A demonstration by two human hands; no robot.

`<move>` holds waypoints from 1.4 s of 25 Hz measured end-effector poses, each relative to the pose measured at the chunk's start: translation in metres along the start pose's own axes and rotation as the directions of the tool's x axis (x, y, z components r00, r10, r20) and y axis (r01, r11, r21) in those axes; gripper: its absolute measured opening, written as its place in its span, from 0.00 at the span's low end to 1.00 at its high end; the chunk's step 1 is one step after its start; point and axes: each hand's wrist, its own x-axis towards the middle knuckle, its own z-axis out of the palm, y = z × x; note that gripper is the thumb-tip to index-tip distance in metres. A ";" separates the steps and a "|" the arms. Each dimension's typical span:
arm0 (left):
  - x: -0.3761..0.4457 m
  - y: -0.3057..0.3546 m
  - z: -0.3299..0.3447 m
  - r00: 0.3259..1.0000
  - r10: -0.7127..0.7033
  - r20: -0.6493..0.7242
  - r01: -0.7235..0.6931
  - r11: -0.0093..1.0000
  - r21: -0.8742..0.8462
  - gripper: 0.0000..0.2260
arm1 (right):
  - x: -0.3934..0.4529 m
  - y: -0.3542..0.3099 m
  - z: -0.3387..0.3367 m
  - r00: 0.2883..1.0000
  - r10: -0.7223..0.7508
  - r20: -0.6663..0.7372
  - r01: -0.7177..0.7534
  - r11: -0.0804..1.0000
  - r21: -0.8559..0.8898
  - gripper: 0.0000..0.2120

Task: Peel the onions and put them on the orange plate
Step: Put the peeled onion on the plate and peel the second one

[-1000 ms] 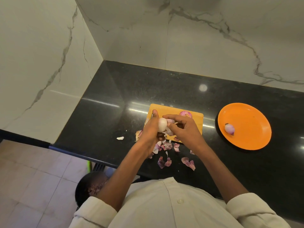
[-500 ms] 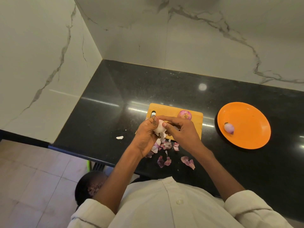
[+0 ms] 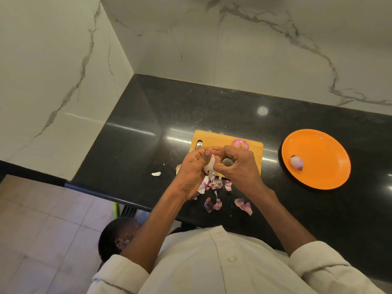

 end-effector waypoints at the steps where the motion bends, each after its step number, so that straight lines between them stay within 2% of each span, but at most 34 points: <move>1: -0.001 0.001 0.001 1.000 0.000 0.003 0.000 1.000 0.005 0.23 | 0.000 0.002 0.000 1.000 -0.006 -0.004 0.006 1.000 -0.020 0.07; 5: -0.002 0.001 0.002 1.000 0.001 -0.007 -0.001 1.000 0.025 0.20 | -0.003 -0.004 0.001 1.000 0.002 -0.024 -0.003 0.999 -0.041 0.05; 10: -0.003 -0.003 0.005 0.999 -0.012 -0.031 0.014 0.999 0.050 0.18 | -0.006 -0.013 0.002 0.978 0.205 -0.033 -0.202 0.975 0.088 0.05; 13: -0.004 -0.003 0.005 0.999 0.018 -0.035 -0.016 0.998 0.061 0.19 | -0.008 -0.020 0.006 0.960 0.270 -0.070 -0.259 0.956 0.137 0.06; 15: -0.003 -0.001 0.008 0.995 0.030 -0.094 -0.023 0.997 0.067 0.18 | -0.008 -0.021 0.010 0.946 0.306 -0.107 -0.281 0.938 0.204 0.07; 17: -0.002 0.000 0.010 0.985 0.024 -0.171 -0.009 0.997 0.083 0.18 | -0.009 -0.022 0.010 0.947 0.299 -0.121 -0.269 0.939 0.213 0.07; 20: -0.002 -0.001 0.012 0.983 -0.032 -0.179 0.048 0.995 0.086 0.22 | -0.011 -0.025 0.006 0.963 0.237 -0.130 -0.225 0.969 0.098 0.12; 25: -0.006 -0.001 0.012 0.966 -0.114 -0.233 0.109 0.993 -0.034 0.22 | -0.013 -0.020 0.006 0.931 0.306 -0.198 -0.275 0.946 0.169 0.10; 28: -0.005 0.000 0.010 0.954 -0.155 -0.256 0.143 0.988 -0.067 0.20 | -0.013 -0.014 0.006 0.913 0.372 -0.166 -0.331 0.915 0.230 0.10; 32: -0.004 0.008 0.015 0.960 -0.200 -0.195 0.190 0.980 -0.067 0.19 | -0.011 -0.018 0.011 0.932 0.332 -0.145 -0.299 0.931 0.209 0.13; 34: -0.004 0.009 0.018 0.958 -0.218 -0.188 0.213 0.976 -0.050 0.17 | -0.009 -0.018 0.013 0.915 0.391 -0.099 -0.335 0.875 0.351 0.11; 35: -0.003 0.009 0.016 0.955 -0.230 -0.187 0.218 0.972 -0.083 0.16 | -0.007 -0.018 0.013 0.880 0.472 -0.062 -0.386 0.783 0.488 0.10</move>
